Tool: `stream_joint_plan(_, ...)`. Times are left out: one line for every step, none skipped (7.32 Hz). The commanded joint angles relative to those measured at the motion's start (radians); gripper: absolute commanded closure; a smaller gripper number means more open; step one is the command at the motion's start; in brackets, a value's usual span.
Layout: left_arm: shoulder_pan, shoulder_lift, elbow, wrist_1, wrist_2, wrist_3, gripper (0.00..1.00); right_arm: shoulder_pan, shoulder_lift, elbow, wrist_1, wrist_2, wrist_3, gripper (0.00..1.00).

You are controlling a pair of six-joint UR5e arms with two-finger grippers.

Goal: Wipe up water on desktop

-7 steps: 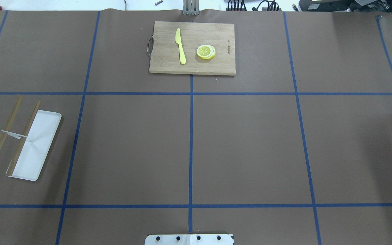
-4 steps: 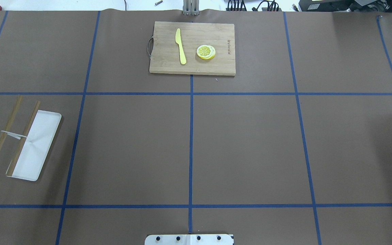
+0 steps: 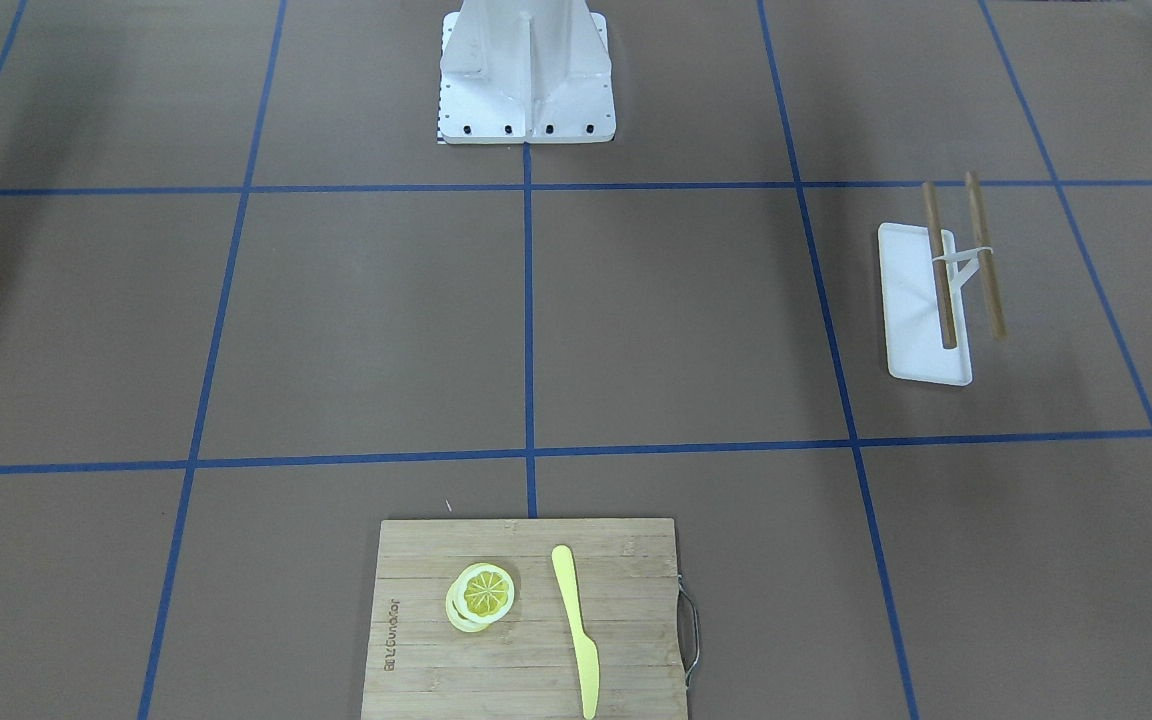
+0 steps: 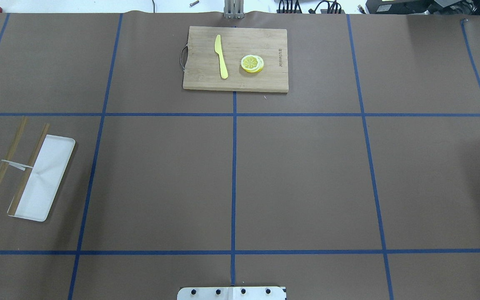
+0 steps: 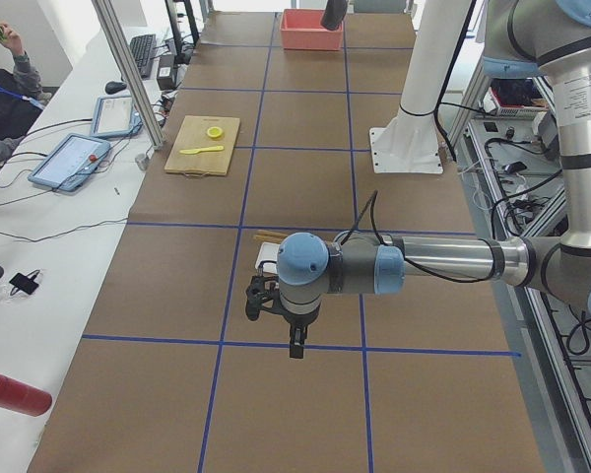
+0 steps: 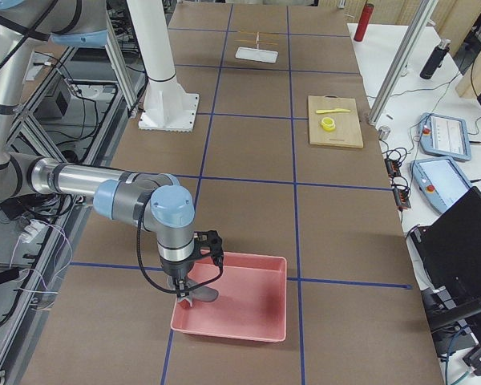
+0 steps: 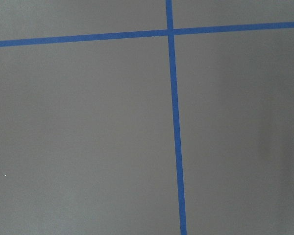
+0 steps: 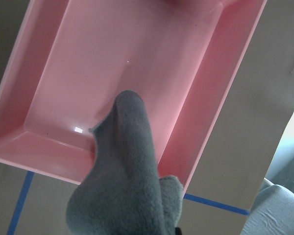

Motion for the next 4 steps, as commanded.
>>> stream_joint_plan(0.000, 0.000, 0.000, -0.004, 0.000, 0.000, 0.01, -0.001, 0.010, -0.004, 0.010, 0.008, 0.005, 0.01)
stream_joint_plan(0.000, 0.000, 0.000, -0.004, 0.000, 0.000, 0.01, -0.001, 0.016, -0.004, 0.010, 0.031, 0.016, 0.02)
stream_joint_plan(0.000, 0.000, 0.000, -0.004, 0.000, 0.000, 0.01, -0.001, 0.030, -0.004, 0.010, 0.076, 0.080, 0.02)
stream_joint_plan(0.000, 0.000, 0.002, -0.004, 0.002, 0.000, 0.01, -0.002, 0.039, -0.004, 0.010, 0.129, 0.210, 0.01)
